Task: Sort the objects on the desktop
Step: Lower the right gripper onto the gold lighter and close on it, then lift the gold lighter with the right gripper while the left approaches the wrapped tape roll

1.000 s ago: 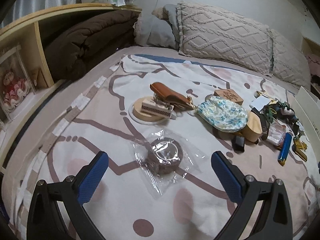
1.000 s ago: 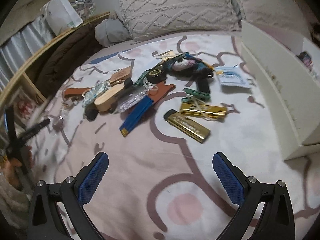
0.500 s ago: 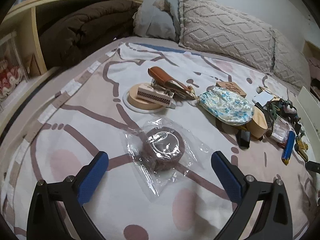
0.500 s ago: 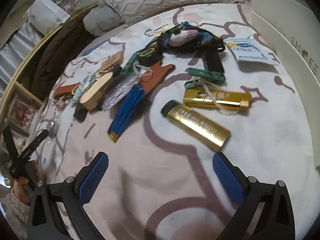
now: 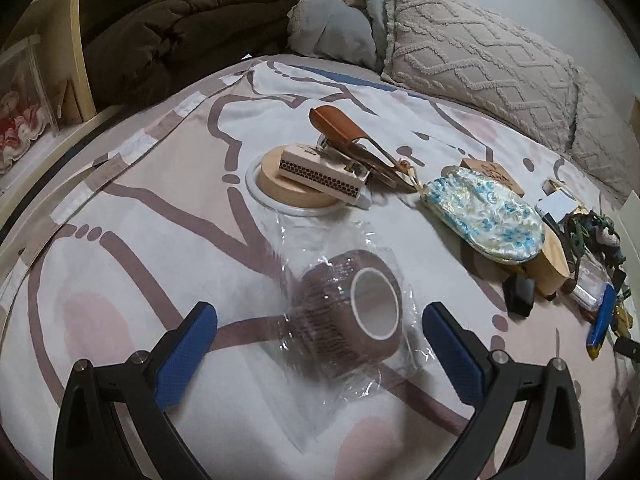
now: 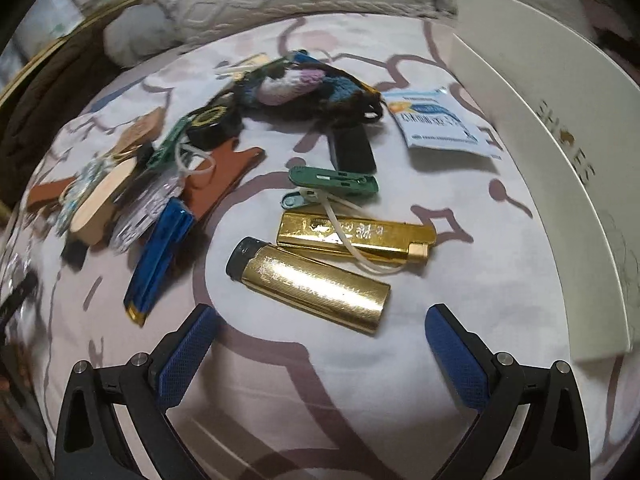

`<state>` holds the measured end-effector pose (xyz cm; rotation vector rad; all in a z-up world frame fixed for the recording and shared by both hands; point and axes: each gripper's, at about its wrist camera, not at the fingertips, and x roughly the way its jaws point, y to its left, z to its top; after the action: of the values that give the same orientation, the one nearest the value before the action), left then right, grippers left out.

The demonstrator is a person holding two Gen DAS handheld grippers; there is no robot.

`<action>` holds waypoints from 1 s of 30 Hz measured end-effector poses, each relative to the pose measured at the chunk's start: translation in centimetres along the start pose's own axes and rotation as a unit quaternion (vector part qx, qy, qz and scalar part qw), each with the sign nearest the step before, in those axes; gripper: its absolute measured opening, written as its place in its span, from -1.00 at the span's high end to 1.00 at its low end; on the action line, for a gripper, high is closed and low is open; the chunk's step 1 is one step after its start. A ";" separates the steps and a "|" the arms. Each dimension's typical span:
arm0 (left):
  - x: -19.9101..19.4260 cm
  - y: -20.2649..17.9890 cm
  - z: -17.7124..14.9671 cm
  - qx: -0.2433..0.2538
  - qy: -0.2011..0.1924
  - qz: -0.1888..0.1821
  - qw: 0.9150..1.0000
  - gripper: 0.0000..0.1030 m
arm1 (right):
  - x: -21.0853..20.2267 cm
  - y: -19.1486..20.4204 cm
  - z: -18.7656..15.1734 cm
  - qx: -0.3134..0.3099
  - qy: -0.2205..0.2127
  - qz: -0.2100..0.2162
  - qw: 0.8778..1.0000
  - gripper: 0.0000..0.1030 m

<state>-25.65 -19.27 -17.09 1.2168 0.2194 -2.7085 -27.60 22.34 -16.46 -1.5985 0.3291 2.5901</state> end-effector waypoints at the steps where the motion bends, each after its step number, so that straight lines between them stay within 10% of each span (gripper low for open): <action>1: 0.1 0.1 -0.1 -0.002 0.000 -0.002 1.000 -1.00 | 0.1 0.0 0.1 0.013 0.002 -0.002 1.000 -1.00; 15: 0.7 -0.1 -0.5 0.005 0.001 0.007 1.000 -1.00 | 1.2 0.2 1.6 0.153 0.001 -0.040 0.987 -1.00; 26: 0.2 0.3 -0.7 -0.007 -0.017 -0.013 1.000 -0.98 | 0.1 0.2 0.0 0.072 -0.046 -0.023 0.996 -0.61; 30: -0.6 1.1 -0.7 -0.028 -0.030 -0.032 0.999 -0.68 | -0.3 0.5 -0.6 0.048 -0.049 -0.012 0.998 -0.61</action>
<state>-24.50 -20.15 -17.19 1.1291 0.3306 -2.7684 -27.05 21.73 -16.41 -1.4300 0.4162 2.5820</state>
